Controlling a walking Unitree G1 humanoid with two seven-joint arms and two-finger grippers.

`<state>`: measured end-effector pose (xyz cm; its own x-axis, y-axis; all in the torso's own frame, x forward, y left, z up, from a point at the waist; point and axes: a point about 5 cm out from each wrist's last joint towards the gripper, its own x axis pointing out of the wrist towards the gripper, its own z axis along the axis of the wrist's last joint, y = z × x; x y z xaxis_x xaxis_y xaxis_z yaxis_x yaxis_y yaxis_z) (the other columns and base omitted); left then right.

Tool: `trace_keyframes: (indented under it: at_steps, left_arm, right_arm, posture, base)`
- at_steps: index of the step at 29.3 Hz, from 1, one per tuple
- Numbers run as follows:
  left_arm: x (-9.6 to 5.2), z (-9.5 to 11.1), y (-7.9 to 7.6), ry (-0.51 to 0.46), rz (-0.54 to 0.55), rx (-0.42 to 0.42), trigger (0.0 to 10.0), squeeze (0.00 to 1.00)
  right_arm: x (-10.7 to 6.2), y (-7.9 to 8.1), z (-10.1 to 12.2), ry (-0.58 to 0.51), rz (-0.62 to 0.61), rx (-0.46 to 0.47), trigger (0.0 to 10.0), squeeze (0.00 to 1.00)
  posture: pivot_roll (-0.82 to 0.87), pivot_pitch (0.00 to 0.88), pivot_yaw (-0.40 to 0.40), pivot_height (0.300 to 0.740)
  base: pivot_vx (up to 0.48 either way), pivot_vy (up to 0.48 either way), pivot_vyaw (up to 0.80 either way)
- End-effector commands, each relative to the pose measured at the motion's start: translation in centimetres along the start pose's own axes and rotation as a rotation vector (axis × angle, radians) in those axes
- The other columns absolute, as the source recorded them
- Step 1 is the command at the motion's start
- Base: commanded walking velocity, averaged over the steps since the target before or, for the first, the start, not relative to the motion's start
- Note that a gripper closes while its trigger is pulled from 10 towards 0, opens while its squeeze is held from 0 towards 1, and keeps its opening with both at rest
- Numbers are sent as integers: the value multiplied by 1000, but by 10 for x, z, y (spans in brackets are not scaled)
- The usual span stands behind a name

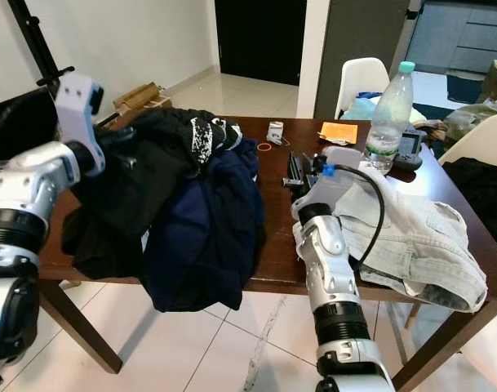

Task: Hang hanger

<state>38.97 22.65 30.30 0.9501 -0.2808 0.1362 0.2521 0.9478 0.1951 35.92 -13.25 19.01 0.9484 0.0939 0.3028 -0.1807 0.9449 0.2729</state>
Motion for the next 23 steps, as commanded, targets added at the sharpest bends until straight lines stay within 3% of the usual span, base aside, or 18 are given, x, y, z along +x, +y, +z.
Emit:
trace_keyframes:
  at_steps: [1,4,5,7,9,11,15,17,19,23]
  left_arm:
    - [-4,55,-3,-268,-20,115,0,0]
    - [-14,99,-29,-585,-107,191,0,0]
    - [-14,99,-29,-585,-107,191,0,0]
    - [-18,109,-36,-674,-122,179,0,0]
    - [-19,111,-37,-693,-125,176,0,0]
    - [-25,126,-47,-776,-145,197,0,0]
    - [-31,140,-54,-839,-161,190,0,0]
    - [-31,143,-56,-851,-175,190,0,0]
    - [-28,143,-68,-859,-230,250,0,0]
    - [-26,142,-71,-862,-247,259,0,0]
  right_arm:
    - [0,1,-4,16,-15,18,10000,0]
    - [3,0,-1,2,-31,28,10000,0]
    - [3,0,-1,2,-31,28,10000,0]
    - [4,-1,1,-7,-42,27,10000,0]
    - [4,-2,2,-10,-45,27,10000,0]
    - [5,-10,7,-29,-84,33,10000,0]
    - [5,-20,14,-64,-134,15,10000,0]
    - [6,-24,17,-79,-160,0,10000,0]
    - [4,-44,20,-88,-307,-47,10000,0]
    - [2,-52,22,-100,-357,-67,10000,0]
  posture:
    - [126,0,2,740]
    - [125,0,6,740]
    - [125,0,6,740]
    - [119,0,12,740]
    - [119,0,12,740]
    - [115,0,16,740]
    - [111,0,24,740]
    - [112,0,24,740]
    - [120,0,26,740]
    - [118,0,31,740]
  base:
    - [0,0,0]
    - [0,0,0]
    - [0,0,0]
    - [0,0,0]
    - [0,0,0]
    - [0,0,-800]
    - [0,0,-800]
    - [0,0,-800]
    - [0,0,-800]
    - [0,0,-800]
